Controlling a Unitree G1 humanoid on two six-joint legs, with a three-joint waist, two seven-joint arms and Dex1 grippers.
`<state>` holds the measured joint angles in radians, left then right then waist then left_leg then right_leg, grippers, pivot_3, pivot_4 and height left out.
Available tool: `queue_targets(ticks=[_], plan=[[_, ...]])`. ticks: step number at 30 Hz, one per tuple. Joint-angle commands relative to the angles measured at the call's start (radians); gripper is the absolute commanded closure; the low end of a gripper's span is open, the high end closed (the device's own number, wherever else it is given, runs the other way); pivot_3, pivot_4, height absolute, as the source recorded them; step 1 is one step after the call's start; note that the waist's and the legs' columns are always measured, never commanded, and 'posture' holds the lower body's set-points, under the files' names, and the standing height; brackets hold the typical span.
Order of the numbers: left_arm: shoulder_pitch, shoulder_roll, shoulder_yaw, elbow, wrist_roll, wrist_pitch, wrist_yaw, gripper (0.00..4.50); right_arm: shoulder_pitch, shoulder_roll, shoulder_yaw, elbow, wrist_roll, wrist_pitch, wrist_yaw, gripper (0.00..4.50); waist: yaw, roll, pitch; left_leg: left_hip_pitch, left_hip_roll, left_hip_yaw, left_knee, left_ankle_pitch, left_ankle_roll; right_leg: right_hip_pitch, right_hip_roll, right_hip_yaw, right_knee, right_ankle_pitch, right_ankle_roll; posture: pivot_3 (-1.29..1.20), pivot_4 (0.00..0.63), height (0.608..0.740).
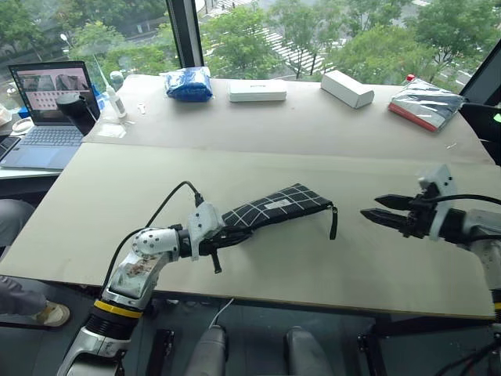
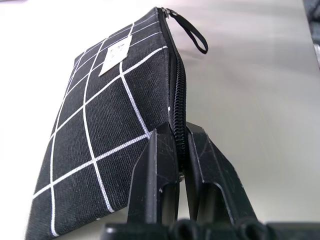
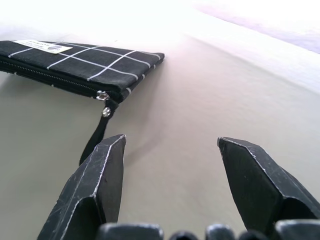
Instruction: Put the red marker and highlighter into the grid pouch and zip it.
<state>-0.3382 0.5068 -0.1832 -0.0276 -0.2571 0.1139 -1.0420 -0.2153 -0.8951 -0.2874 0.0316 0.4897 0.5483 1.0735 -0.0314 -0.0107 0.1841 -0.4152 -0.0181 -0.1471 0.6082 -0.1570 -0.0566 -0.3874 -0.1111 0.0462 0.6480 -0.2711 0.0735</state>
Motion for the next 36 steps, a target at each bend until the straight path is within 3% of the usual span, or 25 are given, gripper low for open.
queue_targets(ticks=[1,5,10,12,14,18,21,26,30,36], plan=[[-0.067,-0.004,0.005,0.091,0.030,-0.157,-0.044,4.50,0.093,-0.014,-0.074,-0.107,0.029,-0.038,0.027,1.24,-0.004,0.000,0.000,0.000,0.000,0.000,0.000,0.000,0.000,0.000,0.000,0.000,0.000,0.000,0.000,0.00,0.150,0.740],[-0.155,-0.024,-0.010,0.255,0.064,-0.290,-0.091,4.50,0.227,0.020,-0.139,-0.244,0.080,-0.014,0.008,1.24,-0.003,0.000,0.000,0.000,0.000,0.001,0.001,0.000,0.000,0.000,-0.001,0.000,0.000,0.000,0.001,0.00,0.150,0.740],[-0.227,-0.046,-0.030,0.429,0.110,-0.438,-0.136,4.50,0.290,0.050,-0.159,-0.319,0.098,-0.002,-0.051,1.24,-0.010,0.000,0.000,0.000,0.000,0.001,0.001,0.000,0.000,0.001,-0.001,0.000,0.000,0.000,0.001,0.00,0.150,0.740],[-0.263,-0.065,-0.031,0.513,0.127,-0.496,-0.134,3.69,0.297,0.062,-0.167,-0.329,0.105,0.002,-0.080,1.21,-0.008,0.000,0.000,0.000,0.000,0.001,0.001,0.000,0.000,0.001,-0.001,0.000,0.000,0.000,0.001,0.00,0.150,0.740],[-0.276,-0.075,-0.033,0.547,0.114,-0.512,-0.171,3.17,0.302,0.067,-0.168,-0.332,0.102,-0.003,-0.100,1.21,-0.007,-0.001,0.000,0.000,0.000,0.001,0.002,0.000,0.000,0.001,-0.001,0.000,0.000,0.000,0.001,0.00,0.150,0.740],[-0.248,-0.075,-0.009,0.494,0.074,-0.464,-0.183,1.75,0.297,0.067,-0.157,-0.327,0.101,-0.007,-0.117,1.21,-0.008,-0.001,0.000,-0.001,0.000,0.001,0.002,0.000,0.000,0.001,-0.001,0.000,0.000,0.000,0.002,0.00,0.150,0.740],[-0.161,-0.036,0.019,0.280,-0.087,-0.266,-0.245,0.71,0.276,0.063,-0.154,-0.293,0.089,-0.025,-0.127,1.21,-0.012,0.000,0.000,-0.001,0.000,0.001,0.002,0.000,0.000,0.001,-0.001,0.000,0.000,0.000,0.002,0.00,0.150,0.740],[-0.039,0.055,0.148,-0.048,-0.328,0.158,-0.099,0.71,0.230,0.043,-0.174,-0.216,0.093,-0.037,-0.114,1.21,-0.013,0.000,0.000,0.000,0.000,0.001,0.001,0.000,0.000,0.000,-0.001,0.001,0.001,0.000,0.001,0.00,0.150,0.740],[0.040,0.127,0.303,-0.151,-0.482,0.453,0.083,0.71,0.202,0.043,-0.162,-0.169,0.086,-0.049,-0.103,1.21,-0.013,0.000,0.000,0.001,0.000,0.001,0.002,0.000,0.000,0.001,-0.001,0.001,0.001,0.000,0.002,0.00,0.150,0.740],[0.207,0.155,0.543,-0.230,-0.575,0.597,0.280,0.71,0.136,0.074,-0.111,-0.070,0.063,-0.081,-0.112,1.21,-0.013,0.000,0.000,0.001,0.000,0.001,0.001,0.000,0.000,0.001,-0.001,0.001,0.001,0.000,0.001,0.00,0.150,0.740]])
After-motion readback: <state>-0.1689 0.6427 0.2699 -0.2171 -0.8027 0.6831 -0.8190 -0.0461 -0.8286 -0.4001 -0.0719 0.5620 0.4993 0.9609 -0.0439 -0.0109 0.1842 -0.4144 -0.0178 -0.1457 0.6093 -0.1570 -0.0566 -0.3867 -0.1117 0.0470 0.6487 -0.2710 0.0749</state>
